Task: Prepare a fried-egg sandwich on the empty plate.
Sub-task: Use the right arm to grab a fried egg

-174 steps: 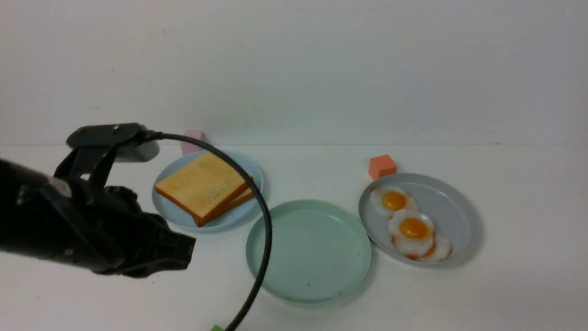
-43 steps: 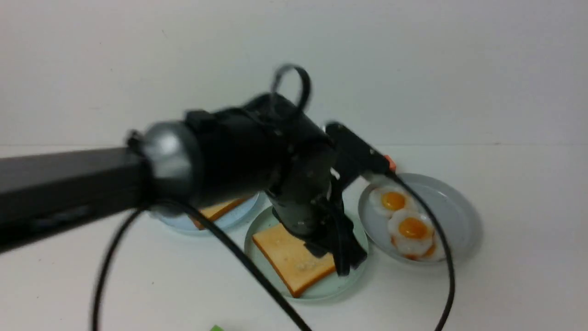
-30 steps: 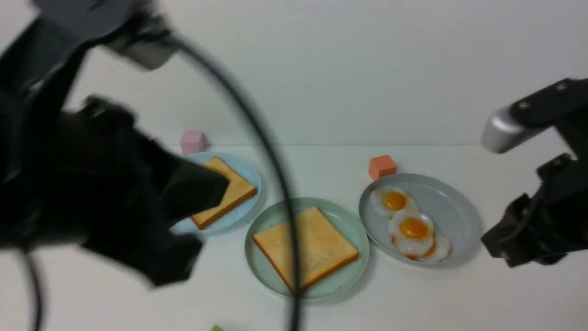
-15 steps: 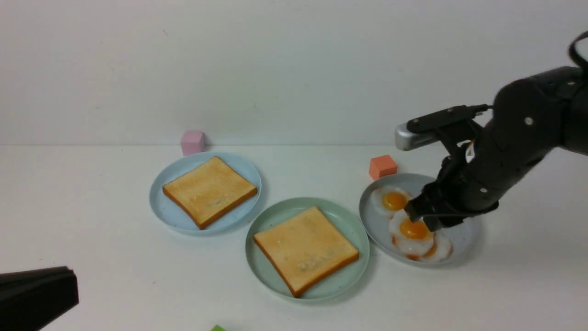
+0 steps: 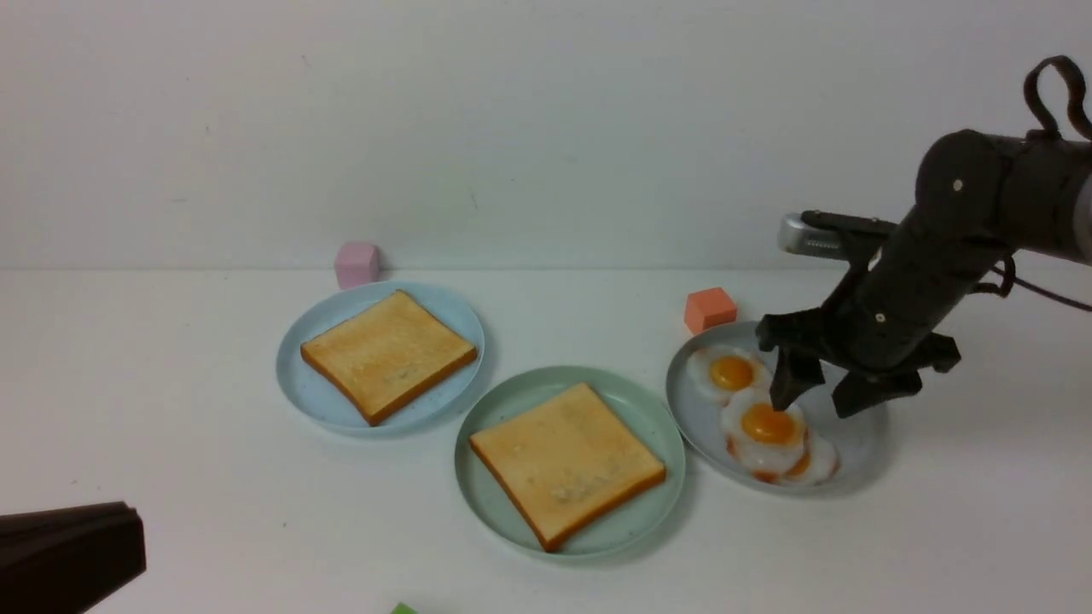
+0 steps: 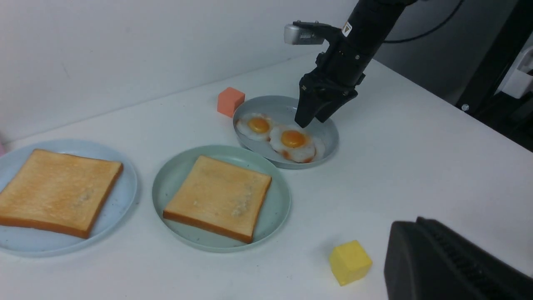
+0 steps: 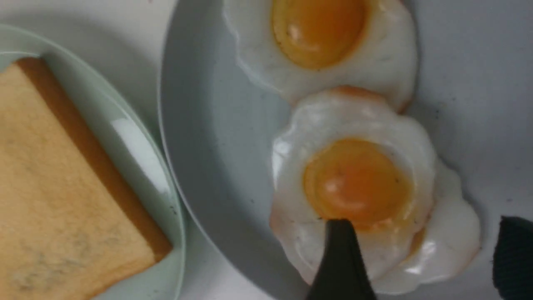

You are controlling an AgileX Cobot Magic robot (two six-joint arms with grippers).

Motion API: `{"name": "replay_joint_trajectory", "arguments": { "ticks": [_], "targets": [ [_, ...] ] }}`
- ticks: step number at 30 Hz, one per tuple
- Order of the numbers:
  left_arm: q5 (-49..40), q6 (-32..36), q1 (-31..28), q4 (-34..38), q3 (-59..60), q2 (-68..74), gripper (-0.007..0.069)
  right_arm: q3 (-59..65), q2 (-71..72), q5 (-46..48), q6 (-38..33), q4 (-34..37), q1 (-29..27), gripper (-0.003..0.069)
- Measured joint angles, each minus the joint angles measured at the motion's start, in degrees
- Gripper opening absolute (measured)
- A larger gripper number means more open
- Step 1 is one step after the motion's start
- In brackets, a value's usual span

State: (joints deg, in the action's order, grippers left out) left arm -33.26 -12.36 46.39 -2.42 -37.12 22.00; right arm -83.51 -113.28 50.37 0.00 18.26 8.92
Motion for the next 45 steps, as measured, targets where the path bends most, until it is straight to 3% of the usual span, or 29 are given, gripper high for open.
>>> {"name": "replay_joint_trajectory", "arguments": {
  "ticks": [11, 26, 29, 31, 32, 34, 36, 38, 42, 45],
  "targets": [
    [0.0, -0.05, 0.0, -0.02, 0.0, 0.0, -0.0013, -0.11, -4.64, -3.67, -1.45, 4.89, -0.37, 0.0579],
    [0.0, -0.05, 0.0, -0.02, 0.02, 0.0, -0.0013, -0.62, -5.61, -4.08, -4.86, 8.95, -0.37, 0.0571],
    [0.0, -0.05, 0.0, 0.1, 0.06, 0.0, -0.0013, -0.66, -5.63, -4.08, -4.86, 8.3, -0.37, 0.0528],
    [0.0, -0.07, 0.0, 0.48, 0.06, 0.0, -0.0013, -0.66, -5.68, -4.08, -4.86, 7.72, -0.37, 0.0459],
    [0.0, -0.07, 0.0, 0.82, 0.06, 0.0, -0.0013, -0.66, -5.74, -4.08, -4.86, 7.45, -0.37, 0.0388],
    [0.0, -0.07, 0.0, 1.14, 0.06, 0.0, -0.0013, -0.66, -5.78, -4.08, -4.86, 7.45, -0.37, 0.0351],
    [0.0, -0.07, 0.0, 1.32, 0.06, 0.0, -0.0013, -0.83, -5.67, -4.08, -4.65, 6.64, -0.37, 0.0256],
    [0.0, -0.07, 0.0, 1.39, 0.06, 0.0, -0.0013, -0.88, -5.61, -4.08, -4.58, 6.04, -0.37, 0.0221],
    [0.0, -0.07, 0.0, 2.42, 0.06, 0.0, -0.0013, -0.98, -5.49, -3.89, -4.47, 3.35, -0.37, 0.0076],
    [0.0, -0.07, 0.0, 2.93, 0.06, 0.0, -0.0013, -0.98, -5.49, -3.73, -4.41, 2.18, -0.37, 0.0059]
  ]
}}
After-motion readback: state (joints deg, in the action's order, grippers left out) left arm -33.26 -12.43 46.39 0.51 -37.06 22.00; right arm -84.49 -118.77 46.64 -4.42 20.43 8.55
